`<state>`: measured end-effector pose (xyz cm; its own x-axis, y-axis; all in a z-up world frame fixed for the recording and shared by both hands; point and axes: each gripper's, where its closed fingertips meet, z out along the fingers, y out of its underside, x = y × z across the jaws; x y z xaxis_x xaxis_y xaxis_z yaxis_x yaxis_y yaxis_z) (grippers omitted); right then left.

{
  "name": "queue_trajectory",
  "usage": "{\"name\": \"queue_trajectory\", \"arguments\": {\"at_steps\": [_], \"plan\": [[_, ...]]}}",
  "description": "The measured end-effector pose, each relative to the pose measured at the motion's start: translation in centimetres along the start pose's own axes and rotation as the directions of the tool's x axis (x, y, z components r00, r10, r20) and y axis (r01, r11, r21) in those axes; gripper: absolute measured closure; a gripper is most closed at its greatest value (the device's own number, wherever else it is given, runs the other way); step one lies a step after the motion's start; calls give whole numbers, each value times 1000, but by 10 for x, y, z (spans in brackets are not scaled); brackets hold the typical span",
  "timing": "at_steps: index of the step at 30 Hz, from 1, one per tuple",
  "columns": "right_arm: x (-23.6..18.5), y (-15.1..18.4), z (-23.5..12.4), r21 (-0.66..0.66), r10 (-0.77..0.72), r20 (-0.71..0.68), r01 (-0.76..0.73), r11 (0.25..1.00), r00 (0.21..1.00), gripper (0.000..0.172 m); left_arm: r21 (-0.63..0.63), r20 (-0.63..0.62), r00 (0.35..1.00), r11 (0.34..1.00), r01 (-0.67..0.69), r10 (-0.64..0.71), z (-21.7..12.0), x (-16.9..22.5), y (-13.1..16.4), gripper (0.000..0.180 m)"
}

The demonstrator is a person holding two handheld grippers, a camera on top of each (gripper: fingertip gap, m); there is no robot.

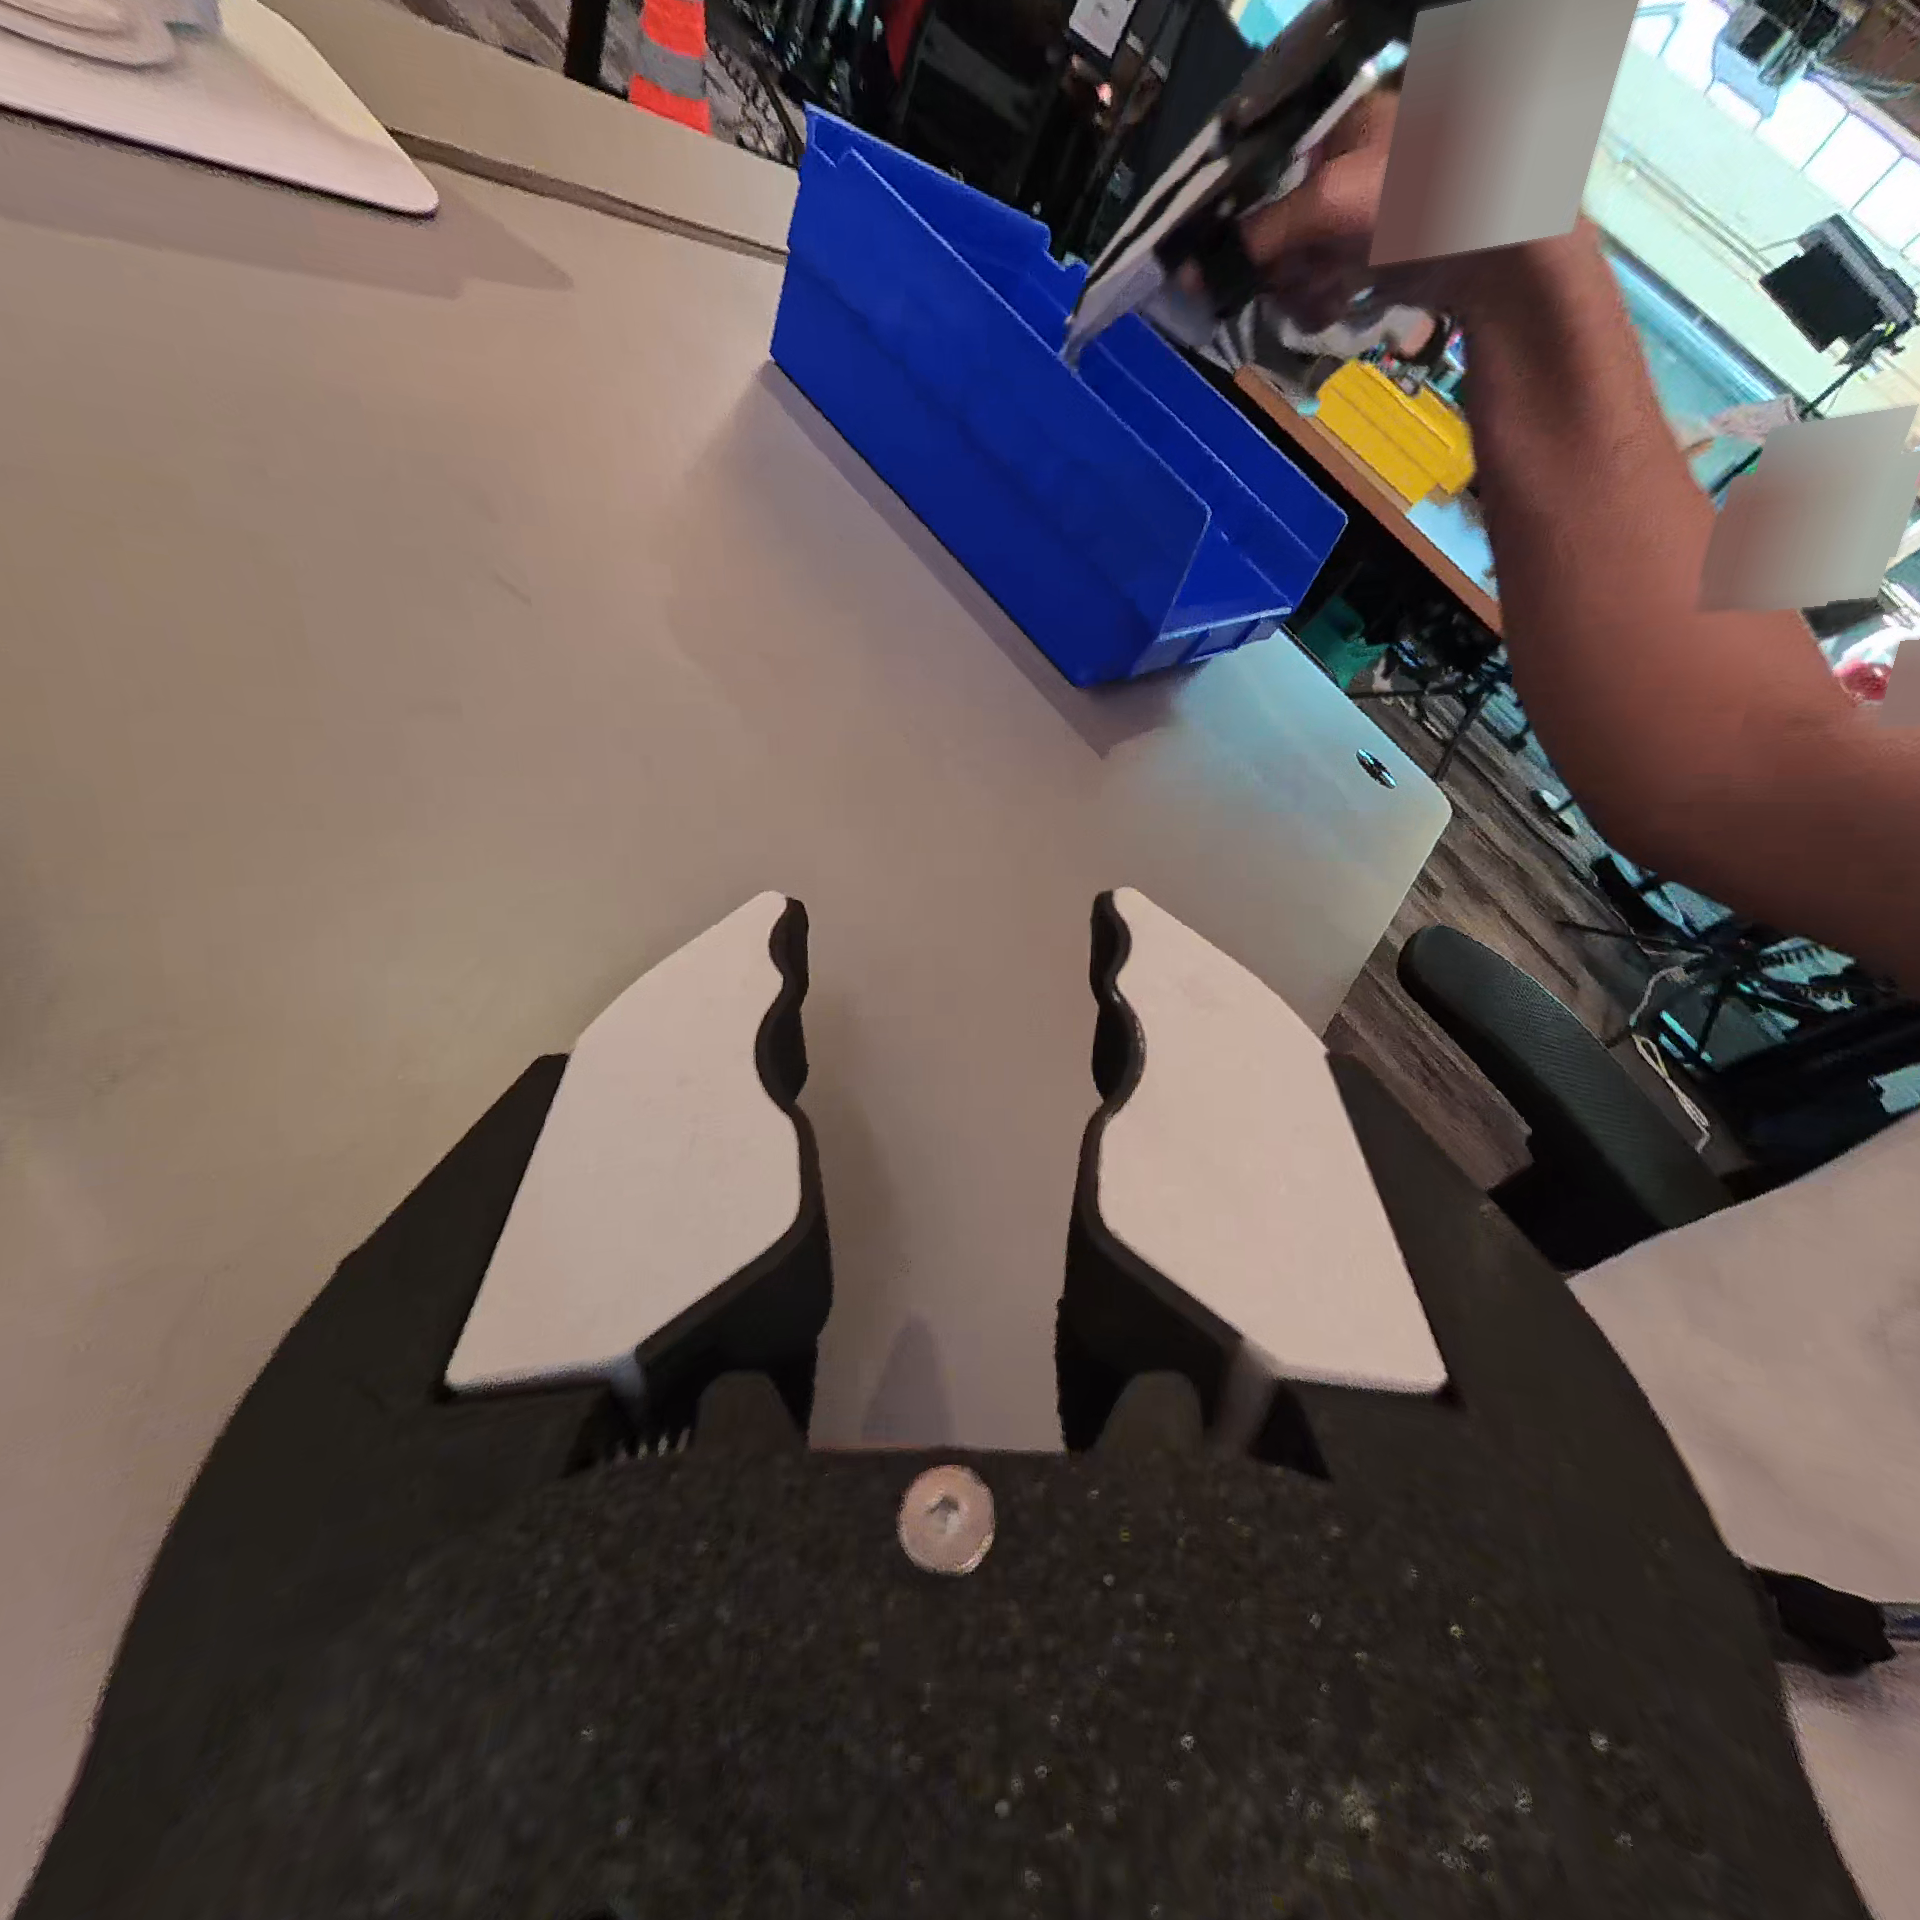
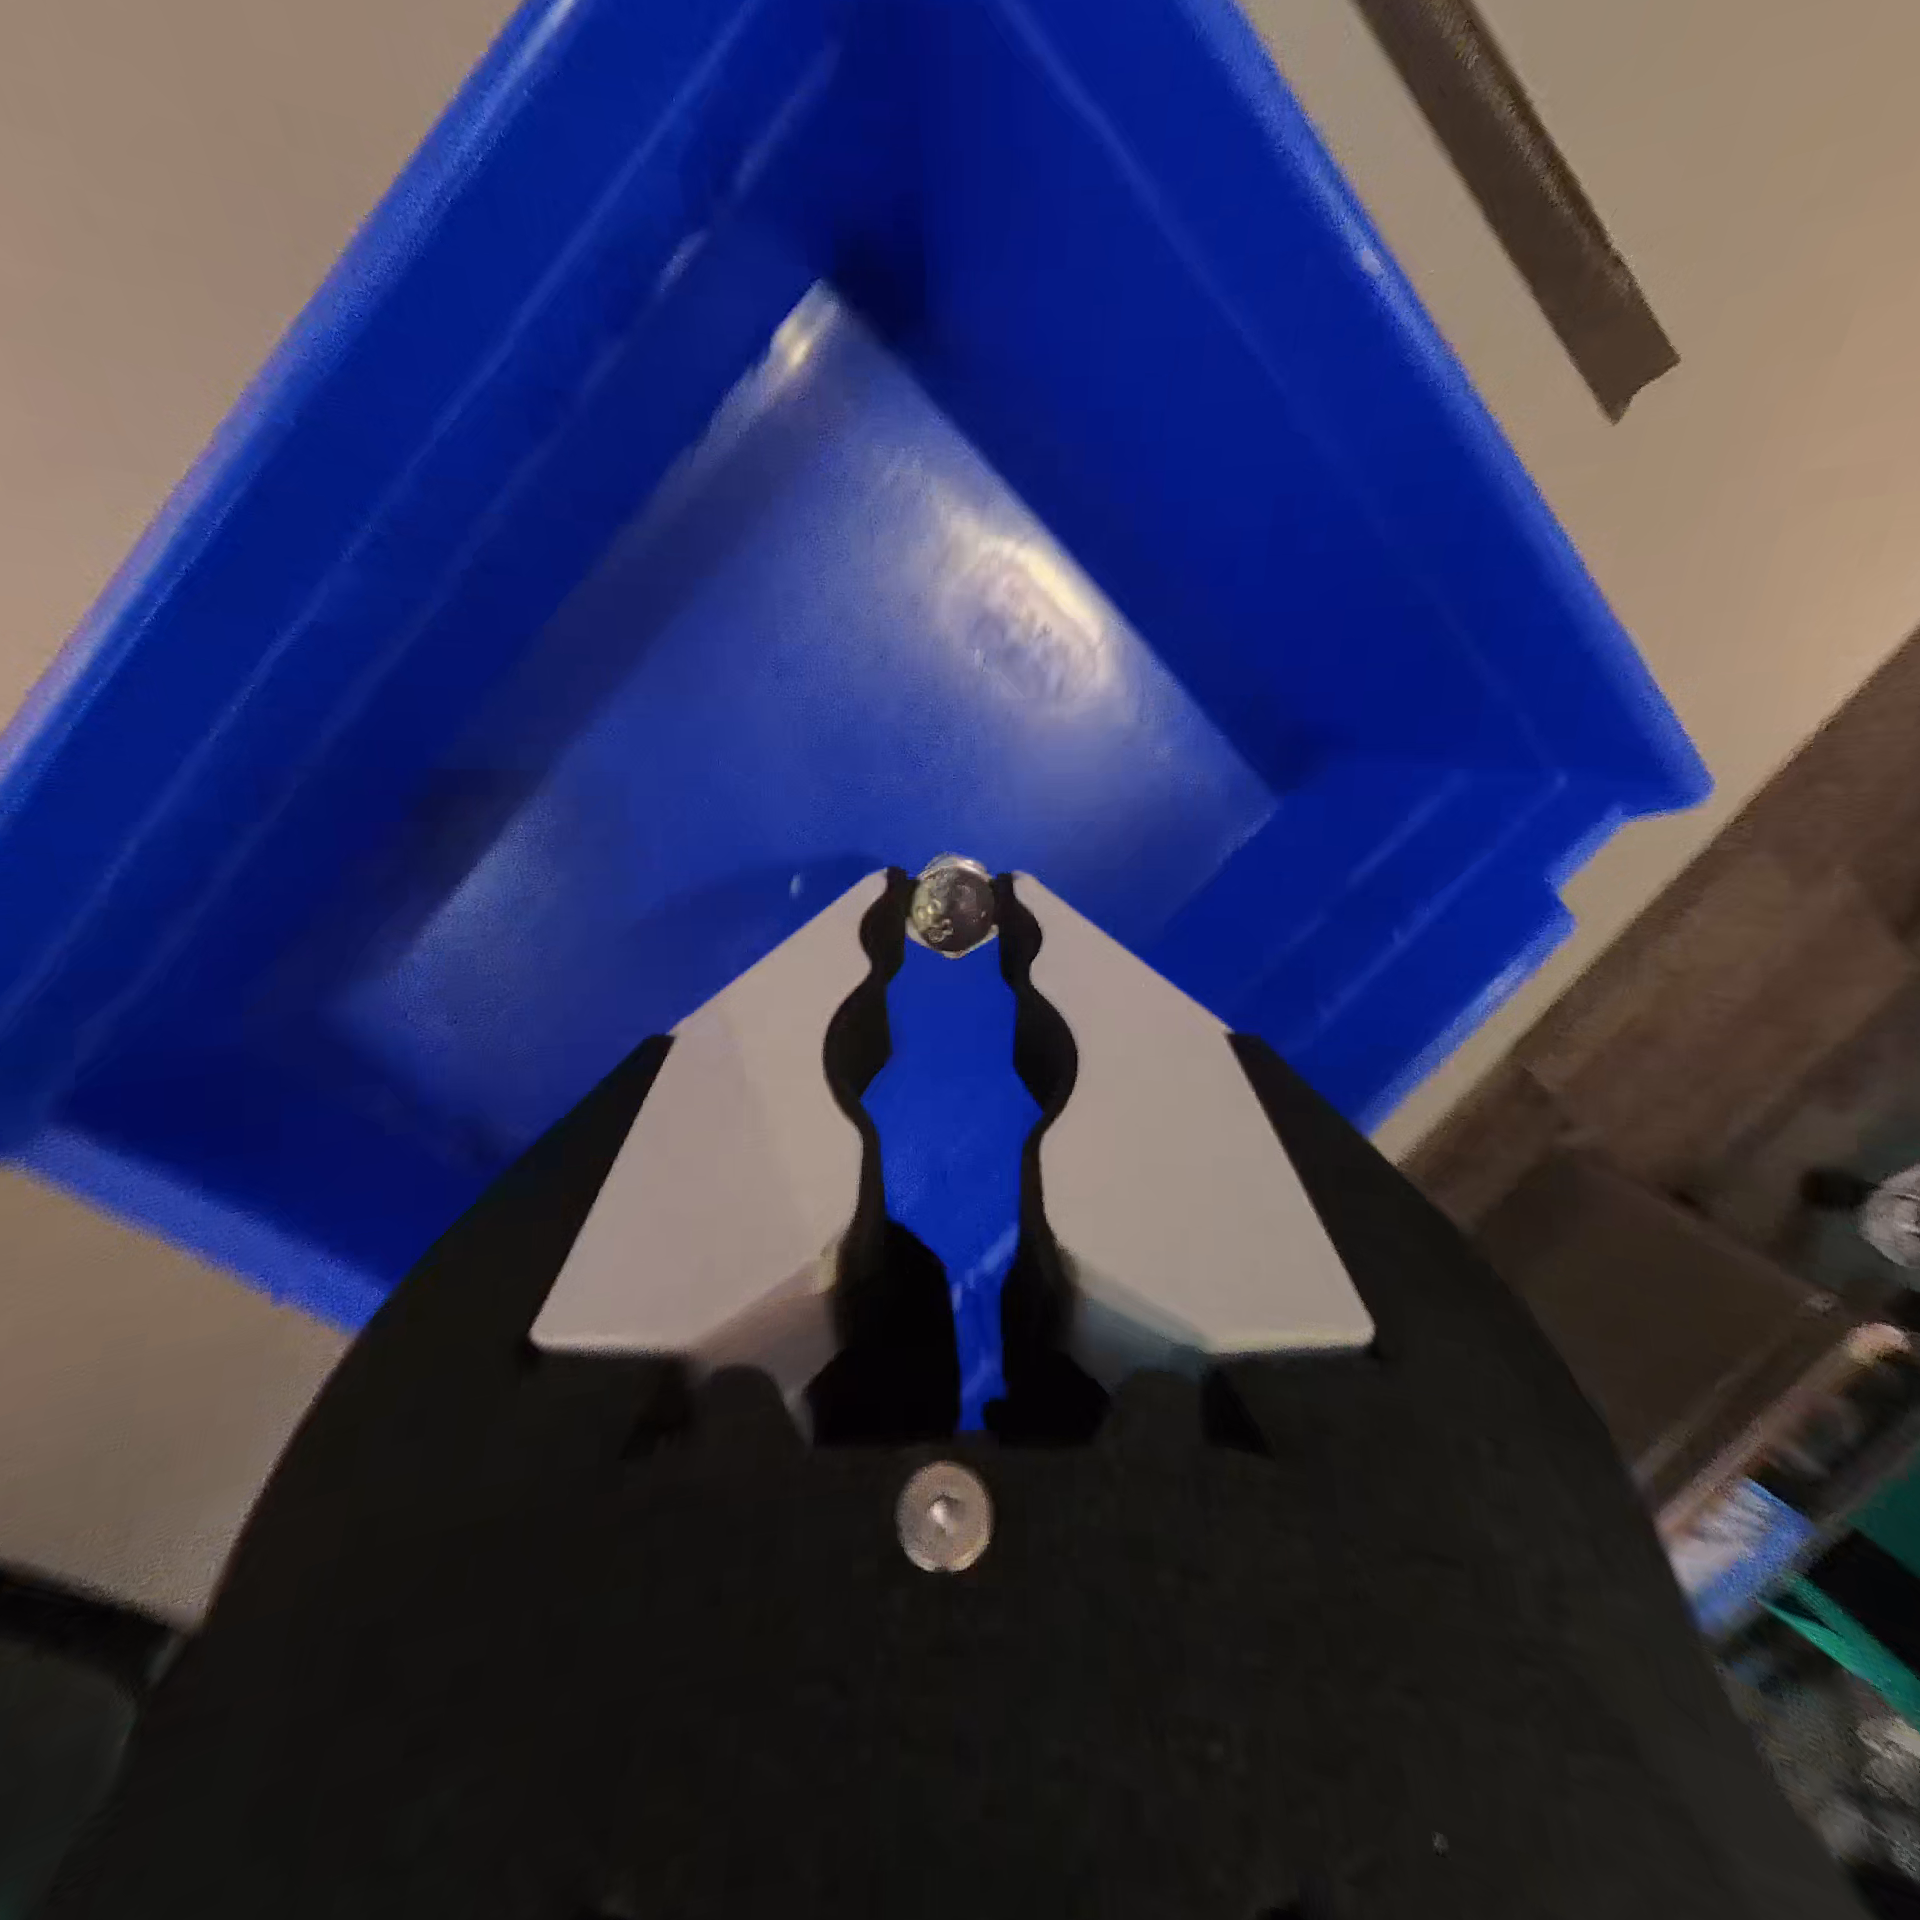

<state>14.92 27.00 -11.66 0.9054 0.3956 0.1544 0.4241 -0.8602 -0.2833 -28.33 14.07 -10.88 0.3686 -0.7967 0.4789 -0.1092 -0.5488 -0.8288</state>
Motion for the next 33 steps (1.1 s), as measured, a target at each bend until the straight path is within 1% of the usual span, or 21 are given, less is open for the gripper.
{"name": "queue_trajectory", "arguments": {"at_steps": [3, 4, 6, 7, 9, 10, 11, 12, 15, 16, 18, 20, 22, 23, 27, 30, 32, 33], "plan": [[12, -21, 29, 82, 103, 19, -104, 991, 994, 154, 42, 18, 1000, 999, -20, 19, -8, 1, -2, 129], [13, -26, 37, 89, 130, 36, -133, 987, 991, 155, 48, 26, 999, 998, -36, 35, -10, 0, -3, 129], [4, -42, 49, 127, 171, 132, -188, 974, 976, 154, 65, 41, 996, 995, -80, 77, -14, -1, -7, 130], [-1, -56, 51, 185, 191, 192, -226, 956, 963, 154, 73, 44, 995, 993, -93, 90, -15, -1, -8, 131], [-12, -82, 51, 295, 227, 337, -332, 896, 914, 155, 72, 32, 996, 994, -85, 83, -17, -2, -7, 131], [-15, -91, 51, 336, 242, 395, -384, 860, 886, 155, 66, 23, 997, 995, -72, 71, -17, -2, -5, 132], [-17, -95, 54, 359, 253, 424, -418, 835, 870, 155, 63, 17, 998, 996, -60, 59, -17, -2, -4, 132], [-15, -94, 59, 367, 264, 414, -425, 828, 871, 155, 65, 13, 999, 996, -54, 53, -18, -3, -3, 132], [-9, -80, 74, 385, 236, 277, -333, 861, 931, 154, 61, 23, 998, 996, -62, 61, -20, -4, -2, 133], [-9, -76, 75, 393, 221, 252, -308, 866, 942, 154, 57, 35, 997, 996, -73, 71, -21, -6, -1, 133], [-11, -70, 75, 404, 220, 250, -308, 861, 943, 154, 51, 61, 994, 994, -96, 93, -23, -9, 0, 133], [-10, -56, 78, 351, 249, 225, -317, 881, 942, 154, 63, 52, 995, 994, -88, 85, -24, -8, -1, 134], [-10, -38, 87, 267, 235, 157, -270, 925, 959, 154, 83, 29, 998, 995, -60, 58, -26, -6, -3, 133], [-11, -34, 89, 249, 221, 135, -249, 936, 966, 154, 87, 27, 998, 995, -55, 53, -26, -7, -4, 133], [-11, -33, 88, 208, 233, 121, -255, 944, 965, 152, 70, 72, 995, 995, -72, 67, -25, -17, -3, 129], [-11, -33, 88, 184, 251, 125, -272, 945, 960, 147, 60, 59, 997, 997, -57, 54, -24, -20, -3, 127], [-10, -34, 81, 213, 258, 107, -276, 937, 960, 145, 74, 49, 998, 996, -50, 47, -27, -20, -6, 127], [-11, -35, 70, 245, 254, 94, -270, 931, 963, 143, 78, 48, 998, 996, -52, 49, -30, -20, -8, 127]]}}
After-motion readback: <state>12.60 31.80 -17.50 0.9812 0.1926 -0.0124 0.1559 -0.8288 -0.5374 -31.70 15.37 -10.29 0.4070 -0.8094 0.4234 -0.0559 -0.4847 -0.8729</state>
